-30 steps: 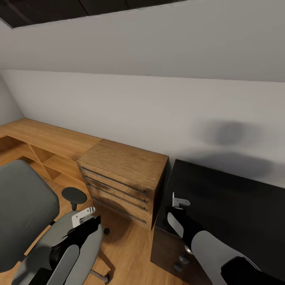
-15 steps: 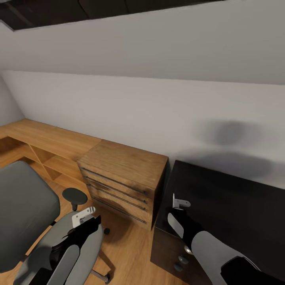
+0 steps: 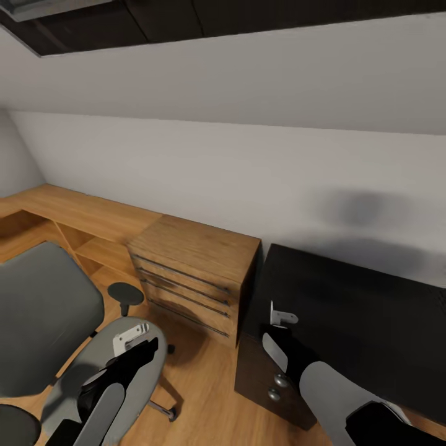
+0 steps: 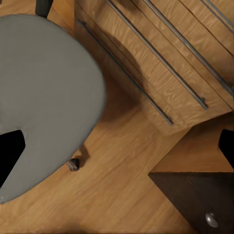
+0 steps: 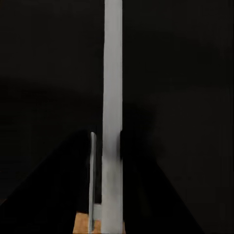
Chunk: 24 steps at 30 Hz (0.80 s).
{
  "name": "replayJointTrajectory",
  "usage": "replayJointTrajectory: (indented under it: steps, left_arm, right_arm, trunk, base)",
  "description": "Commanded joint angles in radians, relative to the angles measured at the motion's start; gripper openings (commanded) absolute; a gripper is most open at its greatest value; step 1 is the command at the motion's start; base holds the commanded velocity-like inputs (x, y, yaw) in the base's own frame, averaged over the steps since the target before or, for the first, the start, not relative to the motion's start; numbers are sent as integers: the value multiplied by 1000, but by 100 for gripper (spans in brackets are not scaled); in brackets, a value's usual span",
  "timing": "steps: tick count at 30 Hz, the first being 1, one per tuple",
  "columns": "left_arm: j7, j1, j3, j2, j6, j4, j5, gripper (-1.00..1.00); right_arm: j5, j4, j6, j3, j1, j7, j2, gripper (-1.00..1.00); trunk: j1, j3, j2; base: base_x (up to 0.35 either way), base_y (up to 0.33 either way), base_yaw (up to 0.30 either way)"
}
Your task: In the bedroom, organize the workspace by keeping the computer under the desk, ensuring the monitor is on the desk, placing the keyboard on the desk next to the monitor, placing the mouse on the desk next to the keyboard, moving the folder from the swivel chair onto the desk next to the mouse, stacking the notebook on top of the folder with the pen on top of the notebook, and positioning the swivel chair next to the desk.
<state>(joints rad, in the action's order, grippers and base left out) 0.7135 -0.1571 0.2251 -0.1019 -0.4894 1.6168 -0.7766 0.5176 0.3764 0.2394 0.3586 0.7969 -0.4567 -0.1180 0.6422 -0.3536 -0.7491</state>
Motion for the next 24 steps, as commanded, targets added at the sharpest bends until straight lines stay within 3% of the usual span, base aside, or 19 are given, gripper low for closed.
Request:
replayJointTrajectory:
  steps: [1,5,15,20,24]
  left_arm:
    - [9,-1,2,-1,-2,2,-7,100]
    - [9,-1,2,-1,-3,2,-7,100]
    - [9,-1,7,-1,-3,2,-7,100]
    - [9,-1,9,1,-4,-1,-5,100]
    - [9,-1,12,3,-5,-2,-3,100]
  right_arm:
    - [5,2,6,8,1,-7,1,-100]
    - [5,18,5,8,1,-8,1,-100]
    - [5,163,12,7,-2,-14,18,-100]
    - [5,212,13,4,-4,-22,20,-100]
    - [8,313,13,4,-22,-107,20,-100]
  trunk:
    - [-4,2,6]
    - [-20,14,34]
    - [-58,46,104]
    - [-77,61,139]
    - [-93,74,167]
  base:
    - [-334,0,0]
    - [-336,0,0]
    - [-335,-13,0]
    - [-118,-23,0]
    - [-21,-4,0]
